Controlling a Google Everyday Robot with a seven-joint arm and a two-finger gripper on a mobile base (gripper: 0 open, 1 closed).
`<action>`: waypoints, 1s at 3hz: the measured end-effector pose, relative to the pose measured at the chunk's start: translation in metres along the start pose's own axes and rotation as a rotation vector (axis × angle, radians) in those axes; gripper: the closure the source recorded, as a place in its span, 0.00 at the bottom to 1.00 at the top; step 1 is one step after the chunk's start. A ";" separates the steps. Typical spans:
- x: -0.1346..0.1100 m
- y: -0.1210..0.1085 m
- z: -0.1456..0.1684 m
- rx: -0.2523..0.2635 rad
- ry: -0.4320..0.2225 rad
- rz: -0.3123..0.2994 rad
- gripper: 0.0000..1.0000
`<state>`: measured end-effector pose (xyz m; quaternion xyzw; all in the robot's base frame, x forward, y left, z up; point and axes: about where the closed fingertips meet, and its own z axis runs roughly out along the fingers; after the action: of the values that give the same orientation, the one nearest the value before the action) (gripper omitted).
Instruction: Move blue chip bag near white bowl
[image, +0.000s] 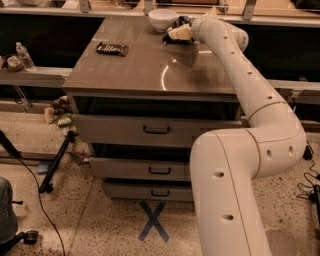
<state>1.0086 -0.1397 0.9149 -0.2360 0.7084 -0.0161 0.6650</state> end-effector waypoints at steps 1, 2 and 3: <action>-0.001 -0.035 -0.027 0.040 0.027 0.030 0.00; -0.009 -0.078 -0.067 0.104 0.061 0.030 0.00; -0.039 -0.119 -0.112 0.211 0.061 -0.005 0.00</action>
Offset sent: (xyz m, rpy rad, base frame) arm -0.1224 -0.1421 0.0743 -0.0250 0.0375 -0.2450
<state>0.9394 -0.2647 1.0042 -0.1659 0.7219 -0.0995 0.6644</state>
